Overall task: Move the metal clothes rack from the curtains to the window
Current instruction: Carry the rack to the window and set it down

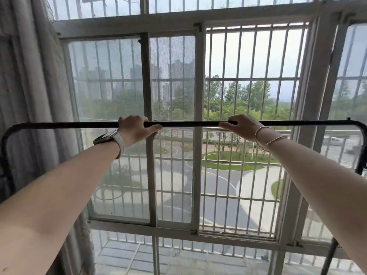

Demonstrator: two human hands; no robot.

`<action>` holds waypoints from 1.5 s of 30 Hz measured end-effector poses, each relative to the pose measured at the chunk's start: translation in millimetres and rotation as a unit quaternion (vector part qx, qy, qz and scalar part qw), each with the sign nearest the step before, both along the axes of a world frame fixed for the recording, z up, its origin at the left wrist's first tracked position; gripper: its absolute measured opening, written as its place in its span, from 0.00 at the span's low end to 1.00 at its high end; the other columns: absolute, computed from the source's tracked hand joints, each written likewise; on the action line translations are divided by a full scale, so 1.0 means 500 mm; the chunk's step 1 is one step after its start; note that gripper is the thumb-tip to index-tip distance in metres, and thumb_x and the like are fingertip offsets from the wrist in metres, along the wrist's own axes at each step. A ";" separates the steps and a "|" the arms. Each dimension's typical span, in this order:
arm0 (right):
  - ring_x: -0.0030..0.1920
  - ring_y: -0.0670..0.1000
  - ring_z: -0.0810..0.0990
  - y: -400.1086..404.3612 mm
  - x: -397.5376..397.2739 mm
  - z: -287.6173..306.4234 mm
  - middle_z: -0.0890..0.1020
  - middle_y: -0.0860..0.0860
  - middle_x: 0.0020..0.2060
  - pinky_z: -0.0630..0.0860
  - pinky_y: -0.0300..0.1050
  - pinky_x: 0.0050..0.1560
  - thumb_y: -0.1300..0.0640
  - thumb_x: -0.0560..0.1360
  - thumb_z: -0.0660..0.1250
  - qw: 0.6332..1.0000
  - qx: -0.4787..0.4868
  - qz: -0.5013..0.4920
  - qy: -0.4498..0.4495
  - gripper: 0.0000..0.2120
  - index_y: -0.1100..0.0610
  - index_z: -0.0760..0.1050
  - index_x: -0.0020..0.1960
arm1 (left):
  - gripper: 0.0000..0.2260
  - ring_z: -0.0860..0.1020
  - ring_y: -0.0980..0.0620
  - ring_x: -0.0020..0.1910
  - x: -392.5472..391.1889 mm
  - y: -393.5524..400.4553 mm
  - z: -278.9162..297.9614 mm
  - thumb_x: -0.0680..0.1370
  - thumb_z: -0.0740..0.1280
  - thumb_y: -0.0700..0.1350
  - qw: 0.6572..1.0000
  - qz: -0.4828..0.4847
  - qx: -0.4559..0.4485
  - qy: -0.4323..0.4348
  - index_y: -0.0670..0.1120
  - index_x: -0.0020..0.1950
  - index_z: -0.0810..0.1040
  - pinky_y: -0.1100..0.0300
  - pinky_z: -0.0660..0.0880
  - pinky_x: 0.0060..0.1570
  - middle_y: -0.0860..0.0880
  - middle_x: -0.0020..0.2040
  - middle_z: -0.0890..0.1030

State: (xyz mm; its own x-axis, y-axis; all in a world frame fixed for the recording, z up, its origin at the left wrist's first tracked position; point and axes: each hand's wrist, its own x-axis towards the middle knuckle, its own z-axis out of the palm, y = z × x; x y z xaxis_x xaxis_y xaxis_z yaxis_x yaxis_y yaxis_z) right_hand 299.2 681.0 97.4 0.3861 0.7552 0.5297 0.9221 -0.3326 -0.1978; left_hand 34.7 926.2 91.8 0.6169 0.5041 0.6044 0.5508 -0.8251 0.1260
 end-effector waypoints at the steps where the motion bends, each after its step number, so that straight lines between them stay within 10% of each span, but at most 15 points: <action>1: 0.28 0.50 0.68 -0.004 0.012 0.000 0.72 0.51 0.28 0.66 0.43 0.33 0.38 0.76 0.59 1.000 0.003 -0.002 0.004 0.23 0.56 0.72 0.34 | 0.25 0.71 0.55 0.30 0.016 0.001 0.000 0.72 0.56 0.71 1.000 -0.007 -0.001 -0.003 0.50 0.32 0.69 0.41 0.62 0.65 0.52 0.26 0.72; 9: 0.28 0.50 0.67 -0.050 0.093 -0.001 0.71 0.50 0.27 0.63 0.41 0.30 0.39 0.76 0.60 0.999 -0.004 -0.034 0.008 0.21 0.54 0.69 0.33 | 0.33 0.80 0.46 0.43 0.139 -0.012 -0.005 0.72 0.55 0.72 1.000 -0.023 0.008 -0.007 0.42 0.47 0.78 0.42 0.59 0.66 0.45 0.38 0.83; 20: 0.26 0.50 0.66 -0.042 0.204 -0.001 0.69 0.50 0.25 0.63 0.40 0.29 0.38 0.74 0.61 1.000 0.015 -0.017 0.004 0.24 0.58 0.70 0.33 | 0.33 0.76 0.49 0.40 0.225 -0.030 0.001 0.74 0.55 0.70 0.999 -0.032 -0.010 0.003 0.44 0.62 0.77 0.41 0.60 0.70 0.53 0.31 0.74; 25: 0.24 0.49 0.67 -0.015 0.244 -0.001 0.71 0.50 0.24 0.63 0.36 0.27 0.35 0.72 0.58 1.000 0.016 -0.014 -0.010 0.24 0.56 0.74 0.35 | 0.30 0.75 0.51 0.35 0.254 -0.016 0.000 0.74 0.54 0.71 1.000 -0.014 -0.012 -0.002 0.45 0.50 0.78 0.44 0.62 0.68 0.52 0.30 0.75; 29: 0.25 0.50 0.69 -0.001 0.256 0.001 0.73 0.50 0.25 0.64 0.39 0.28 0.37 0.74 0.60 1.000 0.020 -0.010 -0.009 0.17 0.46 0.70 0.33 | 0.33 0.79 0.48 0.43 0.266 -0.011 0.003 0.74 0.54 0.71 1.000 0.001 -0.014 0.004 0.44 0.60 0.78 0.46 0.60 0.65 0.51 0.32 0.78; 45: 0.30 0.51 0.71 -0.012 0.172 0.008 0.74 0.51 0.30 0.67 0.42 0.32 0.36 0.77 0.54 0.998 -0.032 -0.038 -0.024 0.22 0.54 0.71 0.40 | 0.37 0.78 0.47 0.41 0.199 -0.004 0.003 0.74 0.50 0.71 0.999 0.006 0.033 0.018 0.44 0.66 0.75 0.40 0.62 0.68 0.46 0.32 0.78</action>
State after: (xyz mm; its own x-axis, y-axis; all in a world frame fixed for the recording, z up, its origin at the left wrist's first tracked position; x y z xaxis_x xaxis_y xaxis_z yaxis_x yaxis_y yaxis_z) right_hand 385.1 674.8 101.6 0.4195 0.7567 0.5014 0.9012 -0.4133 -0.1303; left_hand 134.1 924.0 93.1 0.6322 0.4718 0.6145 0.5642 -0.8240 0.0521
